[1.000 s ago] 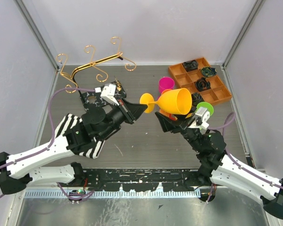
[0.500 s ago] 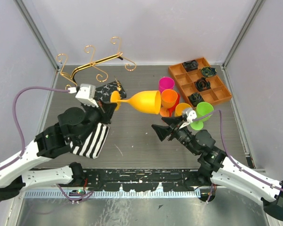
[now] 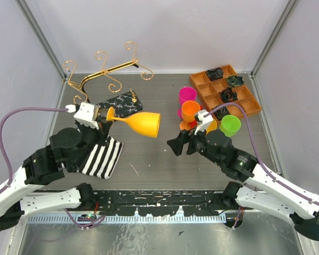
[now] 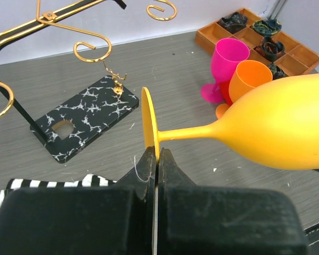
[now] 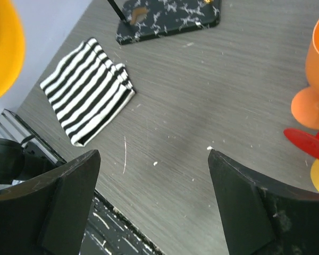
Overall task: Place the wine glass upside down on the wine glass rack
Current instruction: Turn the wine glass upside down at the wine rack.
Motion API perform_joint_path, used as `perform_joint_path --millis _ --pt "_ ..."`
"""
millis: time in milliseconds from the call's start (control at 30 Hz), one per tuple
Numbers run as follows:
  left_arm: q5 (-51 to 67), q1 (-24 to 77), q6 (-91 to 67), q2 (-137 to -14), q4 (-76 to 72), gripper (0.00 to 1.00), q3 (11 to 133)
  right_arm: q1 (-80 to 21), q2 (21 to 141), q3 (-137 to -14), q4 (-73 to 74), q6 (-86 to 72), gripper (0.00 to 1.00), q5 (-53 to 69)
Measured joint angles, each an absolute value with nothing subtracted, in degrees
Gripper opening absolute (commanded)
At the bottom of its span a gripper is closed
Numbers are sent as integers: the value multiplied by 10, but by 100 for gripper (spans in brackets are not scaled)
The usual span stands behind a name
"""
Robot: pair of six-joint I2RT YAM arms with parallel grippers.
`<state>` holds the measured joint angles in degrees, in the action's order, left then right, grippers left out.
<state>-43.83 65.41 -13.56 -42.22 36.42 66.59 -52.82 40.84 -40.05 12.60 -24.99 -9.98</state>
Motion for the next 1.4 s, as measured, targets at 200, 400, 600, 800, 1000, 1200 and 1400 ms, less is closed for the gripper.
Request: perform_joint_path --millis 200,400,600,800,1000,1200,1400 --pt "-426 654 -102 -402 376 0 663 -528 480 -484 262 -299 100 -88" --pt "-399 654 -81 -440 401 0 665 -528 517 -492 322 -305 100 -66" --pt "-389 654 -46 -448 400 0 661 -528 500 -506 383 -285 100 -125" --pt "-400 654 -11 -457 394 0 660 -528 453 -568 438 -253 100 -206" --pt "-397 654 28 -530 392 0 665 -528 419 -633 447 -222 100 -245" --pt "-369 659 67 -588 379 0 679 -528 406 -632 411 -199 100 -192" --pt "-323 671 96 -590 349 0 684 -528 415 -593 367 -198 100 -106"
